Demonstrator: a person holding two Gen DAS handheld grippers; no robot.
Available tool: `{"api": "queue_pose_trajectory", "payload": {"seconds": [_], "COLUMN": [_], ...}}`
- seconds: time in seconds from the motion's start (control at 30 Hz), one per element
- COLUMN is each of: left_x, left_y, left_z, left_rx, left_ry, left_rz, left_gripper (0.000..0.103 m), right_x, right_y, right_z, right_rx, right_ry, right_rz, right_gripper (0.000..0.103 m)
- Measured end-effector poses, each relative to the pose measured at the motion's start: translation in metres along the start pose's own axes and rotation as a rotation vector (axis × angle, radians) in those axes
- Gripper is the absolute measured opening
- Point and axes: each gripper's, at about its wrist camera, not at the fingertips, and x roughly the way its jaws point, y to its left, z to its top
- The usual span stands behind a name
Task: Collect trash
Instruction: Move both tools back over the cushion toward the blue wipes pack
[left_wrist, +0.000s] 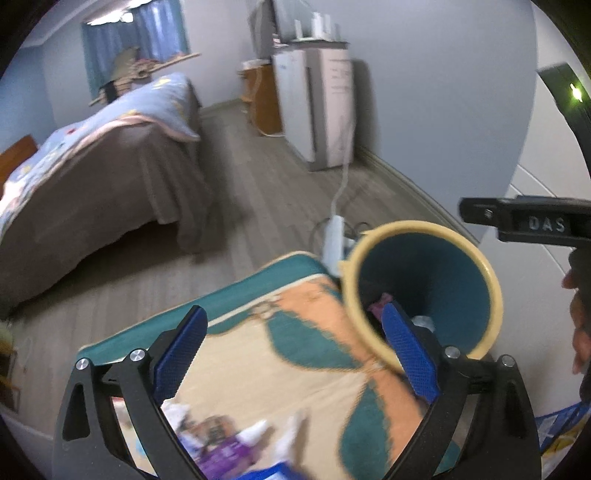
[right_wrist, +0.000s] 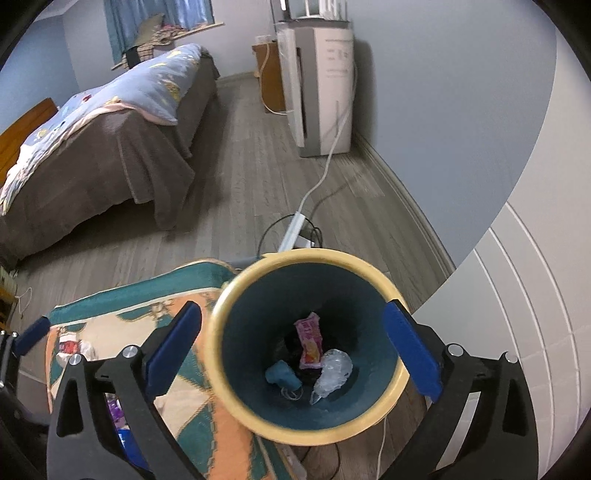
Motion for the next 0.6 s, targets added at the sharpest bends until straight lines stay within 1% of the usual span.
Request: {"api": "queue_pose_trajectory", "payload": {"seconds": [0.13,0.23,0.37,0.5,0.6], "left_x": [-0.028,-0.049,-0.074,-0.091,-0.095], "left_y": [0.039,0.063,0.093,0.115,0.122], "left_z": [-0.014,-0.028,-0.049,-0.076,-0.097], "left_rx": [-0.048,-0.061,-0.105,-0.165,-0.187], "left_ry": [-0.012,-0.02,-0.028,-0.033,-0.009], "left_rz": [0.05,0.096,0.138,0.147,0.152], "left_gripper": [0.095,0.095,0.095,0.096,0.096], "right_x": [-0.015,-0.025,-0.034,-0.038,-0.033], "right_y": [0.025,0.043,0.07,0.097,0.114], "right_z": [-0.007,-0.012,-0.022,-0.035,-0.05], "right_rx": [-0.001,-0.007,-0.011,-0.072,-0.1], "right_ry": [0.001,-0.007,0.002,0.01,0.041], "right_rz": [0.039,0.052,0.119,0.113,0.118], "right_gripper": [0.097,0.097,0.097,0.097,0.097]}}
